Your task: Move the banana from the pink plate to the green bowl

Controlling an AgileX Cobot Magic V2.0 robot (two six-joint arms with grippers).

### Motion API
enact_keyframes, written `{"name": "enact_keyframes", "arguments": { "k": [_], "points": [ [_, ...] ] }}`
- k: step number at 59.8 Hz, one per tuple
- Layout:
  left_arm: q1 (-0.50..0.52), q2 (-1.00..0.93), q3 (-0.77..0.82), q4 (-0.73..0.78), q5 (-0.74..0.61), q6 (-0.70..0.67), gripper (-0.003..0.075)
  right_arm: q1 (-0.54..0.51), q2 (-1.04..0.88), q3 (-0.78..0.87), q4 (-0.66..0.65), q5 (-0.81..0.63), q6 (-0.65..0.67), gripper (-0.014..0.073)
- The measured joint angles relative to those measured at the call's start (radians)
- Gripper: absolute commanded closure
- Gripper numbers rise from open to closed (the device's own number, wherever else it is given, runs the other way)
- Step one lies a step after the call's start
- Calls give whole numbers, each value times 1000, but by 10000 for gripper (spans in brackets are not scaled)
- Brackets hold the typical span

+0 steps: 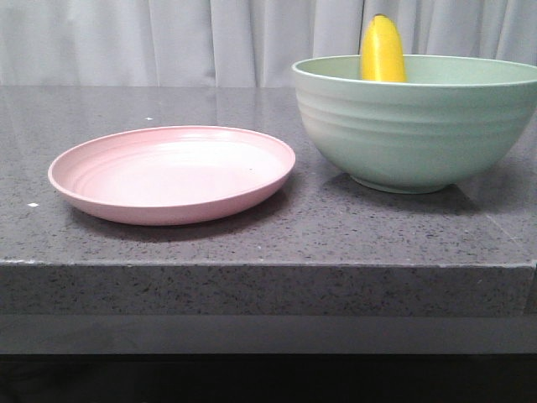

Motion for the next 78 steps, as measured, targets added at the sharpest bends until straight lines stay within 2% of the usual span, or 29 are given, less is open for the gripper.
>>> {"name": "enact_keyframes", "arguments": {
  "k": [74, 78],
  "points": [
    [2, 0, 0, -2, -2, 0, 741, 0, 0, 0, 0, -20, -1, 657],
    [2, 0, 0, -2, -2, 0, 741, 0, 0, 0, -37, -30, 23, 657]
  ]
}}
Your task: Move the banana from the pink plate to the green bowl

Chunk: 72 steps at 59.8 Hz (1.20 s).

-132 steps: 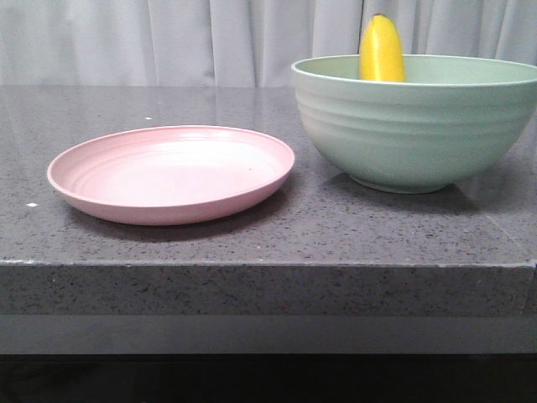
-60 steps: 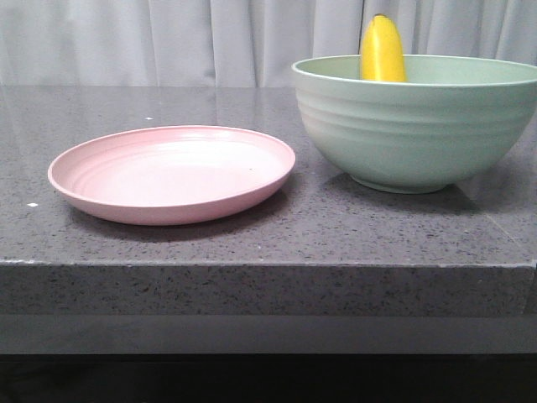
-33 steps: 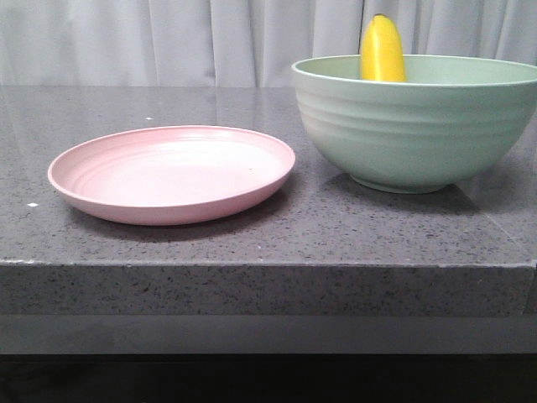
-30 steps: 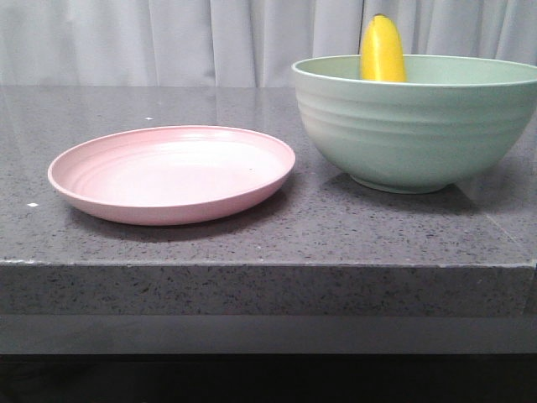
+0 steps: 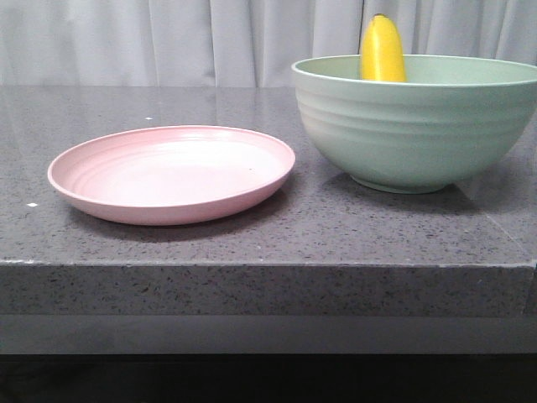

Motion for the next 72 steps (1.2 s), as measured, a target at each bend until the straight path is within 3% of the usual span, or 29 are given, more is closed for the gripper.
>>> {"name": "enact_keyframes", "arguments": {
  "k": [6, 11, 19, 26, 35, 52, 72],
  "points": [
    [0, 0, 0, 0, 0, 0, 741, 0, 0, 0, -156, -2, 135, 657],
    [0, 0, 0, 0, 0, 0, 741, 0, 0, 0, -320, -7, 340, 657],
    [0, 0, 0, 0, 0, 0, 741, 0, 0, 17, -711, -51, 780, 657],
    [0, 0, 0, 0, 0, 0, 741, 0, 0, 69, -926, -121, 969, 657],
    [0, 0, 0, 0, 0, 0, 741, -14, -4, 163, -998, -204, 1023, 657],
    [0, 0, 0, 0, 0, 0, 741, -90, -166, 353, -1009, -216, 1042, 657],
    [0, 0, 0, 0, -2, 0, 741, -105, -185, 371, -1009, -186, 1049, 657]
  ]
}}
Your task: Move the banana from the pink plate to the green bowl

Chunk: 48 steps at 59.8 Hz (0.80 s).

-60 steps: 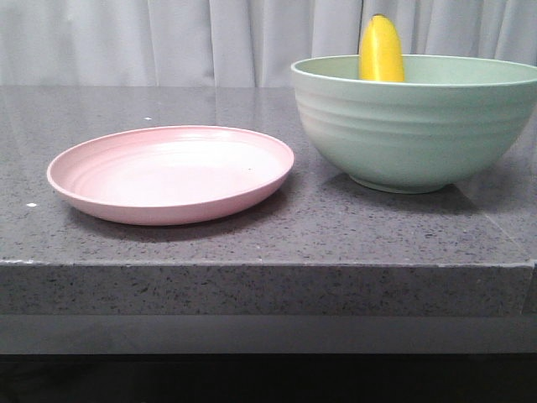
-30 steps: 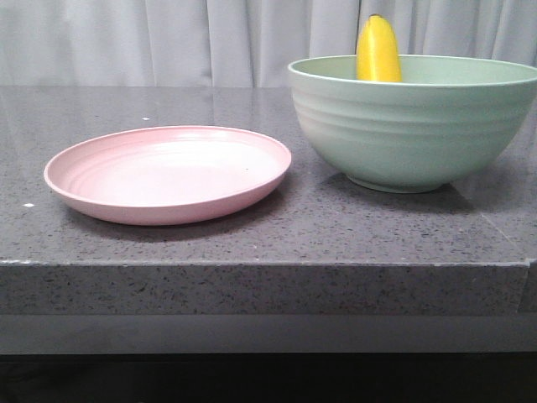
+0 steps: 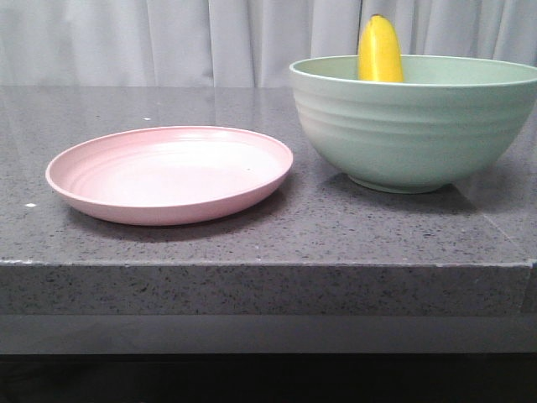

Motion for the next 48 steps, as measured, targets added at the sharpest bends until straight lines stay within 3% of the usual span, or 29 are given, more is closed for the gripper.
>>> {"name": "enact_keyframes", "arguments": {
  "k": [48],
  "points": [
    [0, 0, 0, 0, 0, -2, 741, 0, 0, 0, 0, 14, 0, 657]
  ]
}}
